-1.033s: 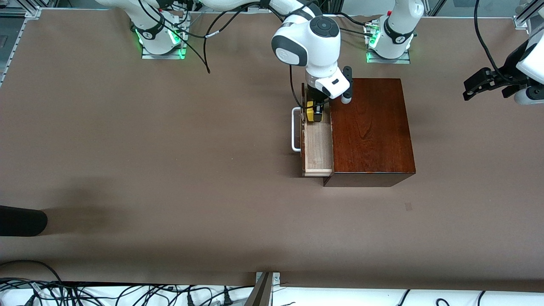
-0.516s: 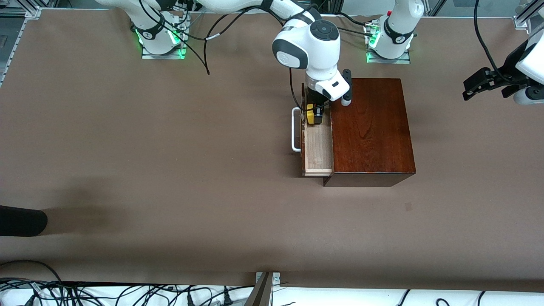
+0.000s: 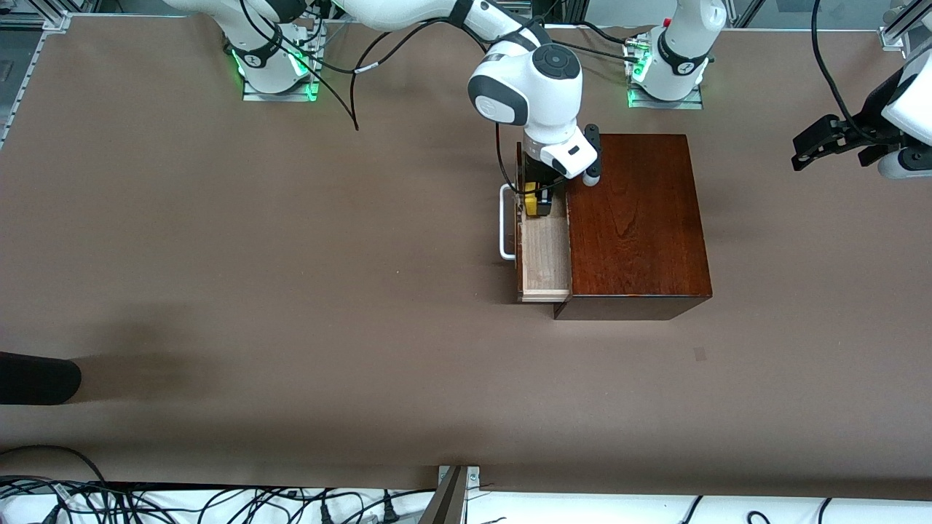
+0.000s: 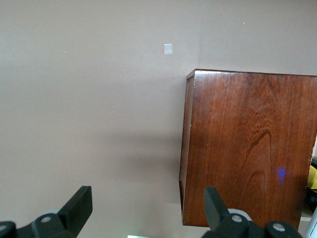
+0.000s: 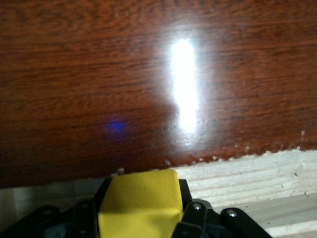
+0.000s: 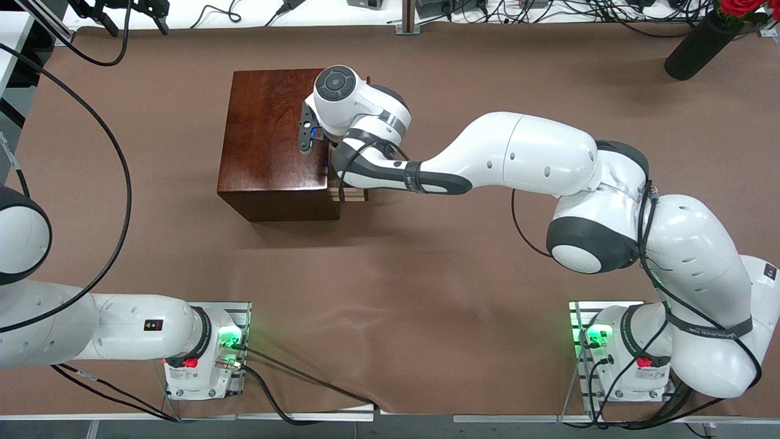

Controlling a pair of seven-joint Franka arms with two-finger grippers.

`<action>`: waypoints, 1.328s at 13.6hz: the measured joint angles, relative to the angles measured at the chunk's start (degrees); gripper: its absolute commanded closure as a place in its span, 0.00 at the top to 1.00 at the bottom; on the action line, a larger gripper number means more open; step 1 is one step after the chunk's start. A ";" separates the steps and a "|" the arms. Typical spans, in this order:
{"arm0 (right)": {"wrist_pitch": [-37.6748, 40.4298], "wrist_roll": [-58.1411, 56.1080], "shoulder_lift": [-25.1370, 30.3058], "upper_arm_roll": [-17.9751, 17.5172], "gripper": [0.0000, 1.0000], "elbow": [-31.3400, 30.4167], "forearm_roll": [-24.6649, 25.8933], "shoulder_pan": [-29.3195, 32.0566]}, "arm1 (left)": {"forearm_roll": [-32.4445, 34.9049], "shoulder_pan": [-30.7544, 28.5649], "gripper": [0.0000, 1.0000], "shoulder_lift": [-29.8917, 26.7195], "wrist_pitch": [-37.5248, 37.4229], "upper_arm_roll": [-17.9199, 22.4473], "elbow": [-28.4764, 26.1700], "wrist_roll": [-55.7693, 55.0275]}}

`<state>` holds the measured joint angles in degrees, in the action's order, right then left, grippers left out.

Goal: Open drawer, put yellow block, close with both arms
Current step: 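Open the right gripper to release the cube into the drawer, then raise the right gripper away while the left gripper reaches the drawer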

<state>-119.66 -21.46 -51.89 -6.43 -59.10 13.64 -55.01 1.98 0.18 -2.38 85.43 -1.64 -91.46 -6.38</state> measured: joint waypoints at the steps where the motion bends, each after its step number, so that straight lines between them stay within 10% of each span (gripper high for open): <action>1: -0.30 0.00 -0.23 0.00 0.07 0.00 0.04 0.00 | 0.00 0.00 1.00 0.00 0.00 0.00 0.07 0.00; 2: -0.67 0.00 -0.49 0.00 0.22 0.00 0.18 0.00 | 0.00 0.01 1.00 0.00 0.00 0.00 0.14 0.00; 4: -0.89 0.00 -0.52 0.01 1.00 0.08 0.33 0.00 | 0.00 0.06 1.00 0.00 0.00 -0.08 0.16 0.00; 12: -0.46 0.59 0.09 0.05 1.00 1.60 0.18 0.04 | 0.00 0.11 1.00 0.00 -0.10 -0.83 0.16 -0.04; 18: 10.01 5.43 10.88 1.07 1.00 3.84 -0.27 5.50 | 0.00 0.24 1.00 0.00 -1.32 -3.52 0.21 -0.02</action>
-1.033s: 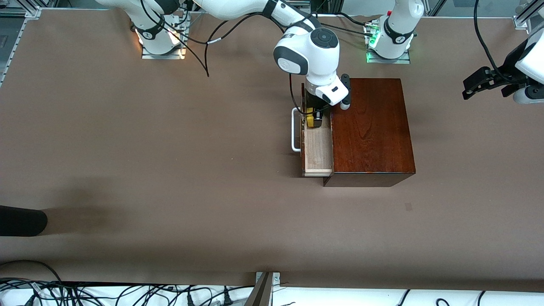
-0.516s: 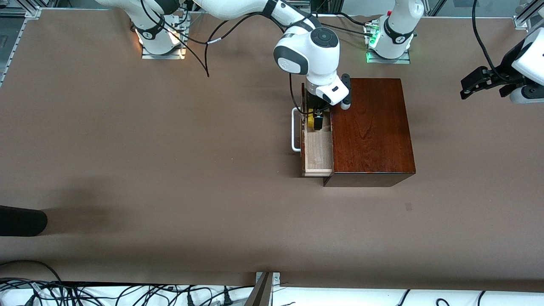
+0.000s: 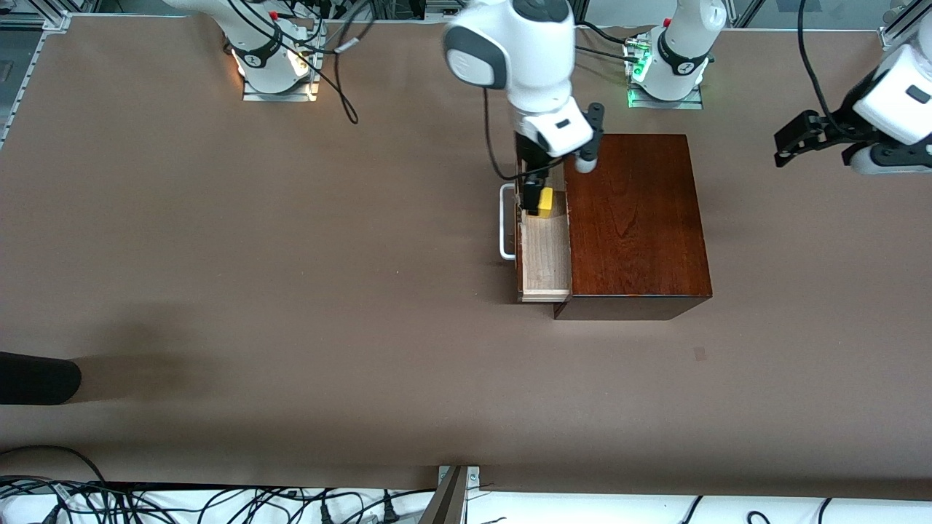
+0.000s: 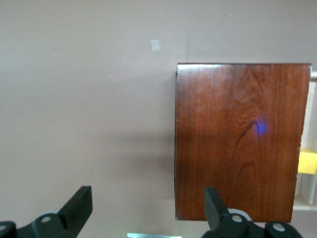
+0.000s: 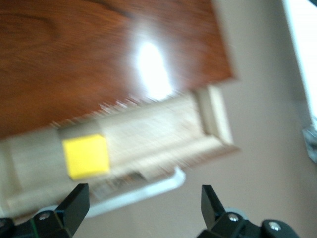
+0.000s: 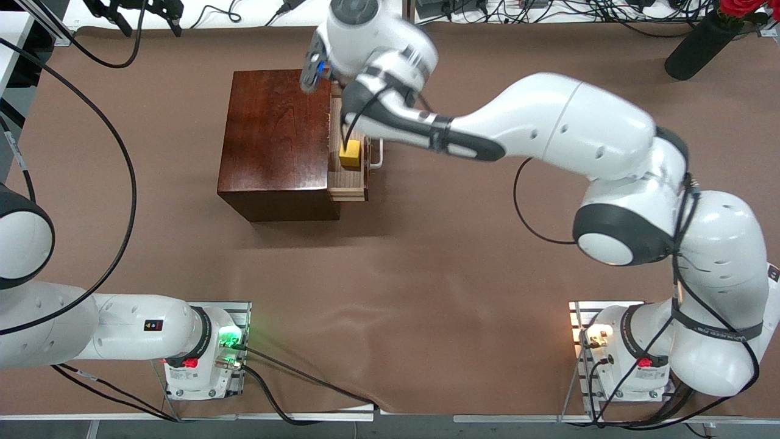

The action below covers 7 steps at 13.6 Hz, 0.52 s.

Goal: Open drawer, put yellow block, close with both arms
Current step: 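Raise the right gripper away while the left gripper reaches the drawer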

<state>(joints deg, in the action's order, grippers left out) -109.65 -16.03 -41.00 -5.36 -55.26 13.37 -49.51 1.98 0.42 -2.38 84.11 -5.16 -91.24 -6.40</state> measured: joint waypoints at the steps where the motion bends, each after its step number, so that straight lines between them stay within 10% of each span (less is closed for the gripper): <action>1: 1.64 0.00 1.91 0.13 1.00 0.01 -0.08 2.32 | 0.00 0.07 1.00 0.02 -0.45 -0.52 0.00 0.00; 7: 7.83 0.05 10.10 0.67 1.00 -0.33 -5.57 16.88 | -5.32 0.34 1.00 5.24 -3.39 -6.53 0.48 19.27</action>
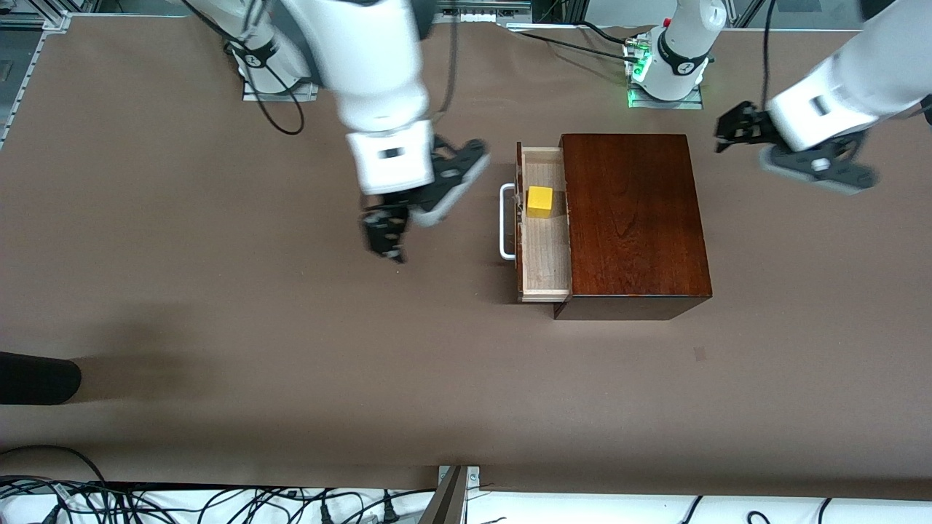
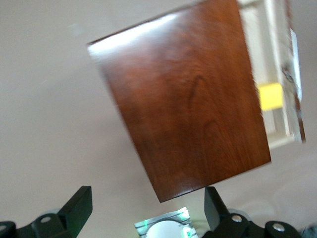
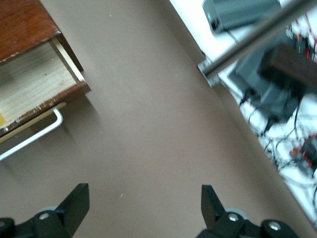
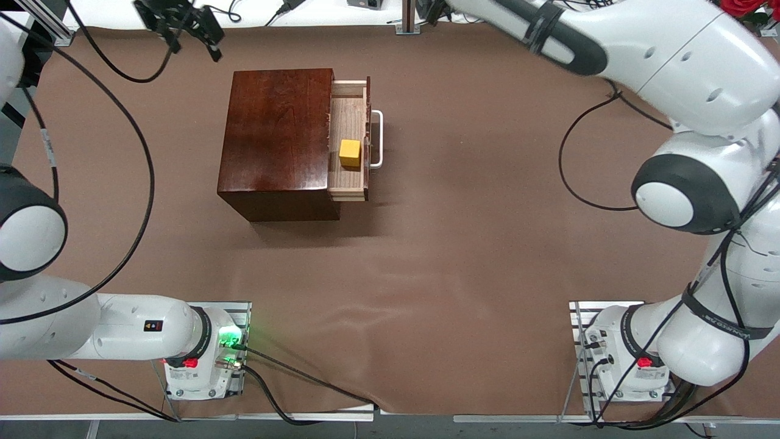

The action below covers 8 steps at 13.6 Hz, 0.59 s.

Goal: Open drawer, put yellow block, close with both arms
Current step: 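Raise the right gripper away while the left gripper reaches the drawer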

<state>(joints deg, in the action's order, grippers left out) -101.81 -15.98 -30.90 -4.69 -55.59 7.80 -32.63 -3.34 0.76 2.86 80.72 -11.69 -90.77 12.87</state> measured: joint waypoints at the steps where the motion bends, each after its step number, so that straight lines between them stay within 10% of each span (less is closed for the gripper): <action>1: 1.40 0.05 0.88 0.76 1.00 -0.13 -2.52 1.91 | -1.20 0.03 1.00 1.58 0.00 -2.19 0.12 4.98; 8: 4.60 6.18 15.99 6.26 1.00 -16.85 -9.08 9.56 | -1.24 5.06 1.00 17.80 17.93 -20.21 0.60 21.30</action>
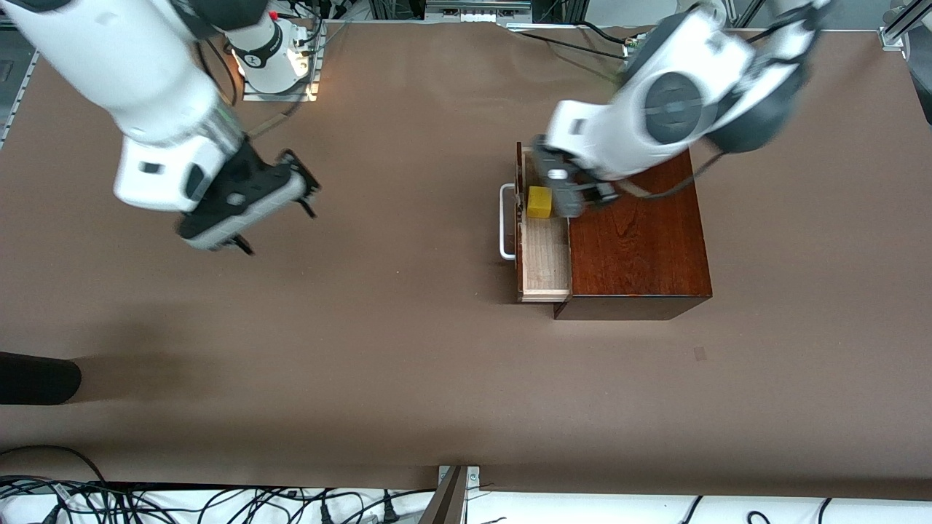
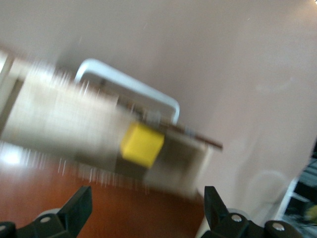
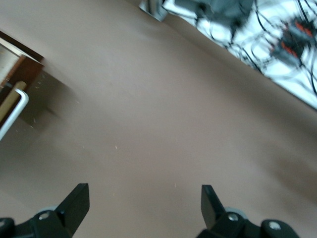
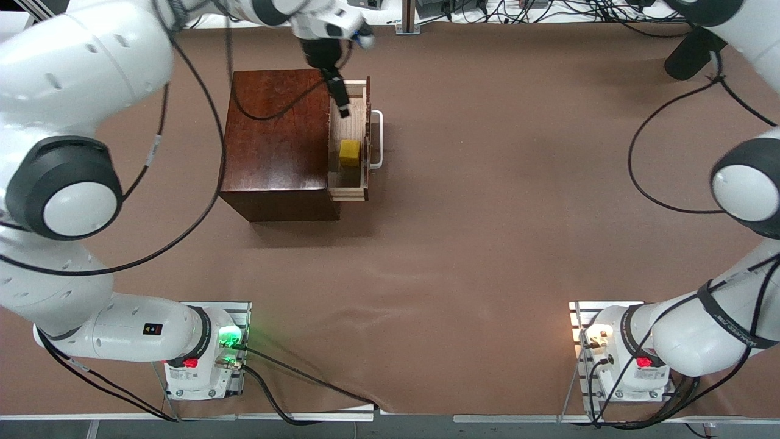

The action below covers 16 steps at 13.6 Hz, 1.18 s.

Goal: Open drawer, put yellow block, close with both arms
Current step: 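Raise the right gripper away while the left gripper reaches the drawer, then push the drawer shut with the left gripper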

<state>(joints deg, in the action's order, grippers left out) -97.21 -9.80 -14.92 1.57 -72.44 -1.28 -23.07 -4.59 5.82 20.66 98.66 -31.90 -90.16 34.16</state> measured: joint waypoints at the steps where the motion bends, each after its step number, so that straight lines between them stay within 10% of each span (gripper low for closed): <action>1: -0.03 1.04 2.93 0.05 1.00 -3.99 -0.01 1.16 | 0.44 1.75 1.00 2.07 4.78 -0.12 0.02 2.97; 8: -4.45 2.84 15.76 4.24 1.00 -25.79 0.00 6.74 | 17.65 12.11 1.00 12.19 18.99 -0.13 0.10 8.33; 16: -4.59 2.77 16.28 4.41 1.00 -24.81 0.00 11.18 | 24.29 12.16 1.00 15.37 5.44 3.02 1.27 7.88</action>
<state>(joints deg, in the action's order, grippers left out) -101.81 -7.03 1.36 5.98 -97.25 -1.28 -11.89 19.71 17.98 36.02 104.09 -28.89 -88.90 42.04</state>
